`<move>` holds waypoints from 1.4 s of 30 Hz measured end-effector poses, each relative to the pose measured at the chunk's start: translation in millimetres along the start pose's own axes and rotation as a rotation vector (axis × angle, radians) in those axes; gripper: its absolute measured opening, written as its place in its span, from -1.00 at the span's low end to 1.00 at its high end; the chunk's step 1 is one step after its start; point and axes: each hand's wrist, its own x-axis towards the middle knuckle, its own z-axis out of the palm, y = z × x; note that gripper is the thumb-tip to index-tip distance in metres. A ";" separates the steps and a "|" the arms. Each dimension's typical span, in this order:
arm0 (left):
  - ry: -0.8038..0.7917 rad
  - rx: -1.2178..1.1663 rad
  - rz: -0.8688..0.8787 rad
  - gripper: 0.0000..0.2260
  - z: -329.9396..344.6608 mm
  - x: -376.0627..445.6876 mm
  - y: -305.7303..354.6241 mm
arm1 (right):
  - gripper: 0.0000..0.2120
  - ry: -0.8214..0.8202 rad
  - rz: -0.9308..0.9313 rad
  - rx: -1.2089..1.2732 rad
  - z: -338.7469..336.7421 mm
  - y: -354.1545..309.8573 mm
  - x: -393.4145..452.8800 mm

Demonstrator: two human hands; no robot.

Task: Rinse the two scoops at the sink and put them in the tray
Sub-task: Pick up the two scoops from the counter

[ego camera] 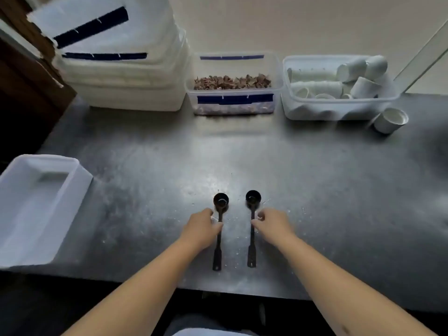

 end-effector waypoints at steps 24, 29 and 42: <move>-0.272 -0.693 -0.103 -0.74 -33.9 -2.5 -13.4 | -0.81 -0.147 0.098 0.698 6.3 -42.9 -21.0; -0.127 -0.804 -0.150 -0.87 -43.9 -60.4 -29.4 | -0.84 -0.267 -0.065 0.669 -3.1 -71.4 -52.1; 0.475 -1.278 -0.442 -0.90 7.8 -268.6 -98.2 | -0.77 -0.862 -0.478 0.277 62.5 -133.2 -152.9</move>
